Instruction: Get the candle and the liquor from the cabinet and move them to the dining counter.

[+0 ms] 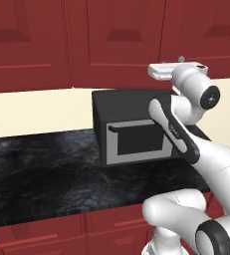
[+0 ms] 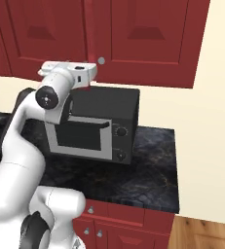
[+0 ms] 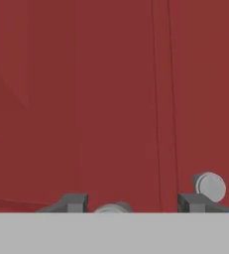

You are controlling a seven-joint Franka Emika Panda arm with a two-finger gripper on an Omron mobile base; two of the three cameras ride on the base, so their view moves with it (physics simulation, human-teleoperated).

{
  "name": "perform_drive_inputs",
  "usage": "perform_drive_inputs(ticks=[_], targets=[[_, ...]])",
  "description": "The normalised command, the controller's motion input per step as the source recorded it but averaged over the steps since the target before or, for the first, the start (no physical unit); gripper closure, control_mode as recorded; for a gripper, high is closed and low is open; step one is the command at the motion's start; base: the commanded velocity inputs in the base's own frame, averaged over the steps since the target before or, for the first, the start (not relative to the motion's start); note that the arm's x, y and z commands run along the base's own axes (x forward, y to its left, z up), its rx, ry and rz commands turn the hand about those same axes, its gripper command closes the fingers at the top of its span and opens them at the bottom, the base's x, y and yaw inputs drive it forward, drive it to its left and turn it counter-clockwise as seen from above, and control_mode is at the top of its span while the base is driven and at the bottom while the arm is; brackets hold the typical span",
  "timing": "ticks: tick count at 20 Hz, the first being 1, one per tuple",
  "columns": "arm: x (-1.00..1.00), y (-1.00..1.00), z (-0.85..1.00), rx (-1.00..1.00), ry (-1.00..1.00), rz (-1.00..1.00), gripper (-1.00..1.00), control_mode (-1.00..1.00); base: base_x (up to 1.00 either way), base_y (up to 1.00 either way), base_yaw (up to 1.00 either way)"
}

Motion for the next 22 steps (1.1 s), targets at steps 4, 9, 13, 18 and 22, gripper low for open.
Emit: perform_drive_inputs(ticks=[4, 9, 13, 18, 22], targets=[[-0.66, 0.35, 0.00, 0.00, 0.00, 0.01, 1.00, -1.00, 0.00, 0.00, 0.00], [-0.73, 0.32, 0.00, 0.00, 0.00, 0.00, 1.00, -1.00, 0.00, 0.00, 0.00], [-0.77, 0.31, 0.00, 0.00, 0.00, 0.00, 1.00, -1.00, 0.00, 0.00, 0.00], [-0.71, 0.29, 0.00, 0.00, 0.00, 0.00, 1.00, -1.00, 0.00, 0.00, 0.00], [-0.61, 0.31, 0.00, 0.00, 0.00, 0.00, 1.00, -1.00, 0.00, 0.00, 0.00]])
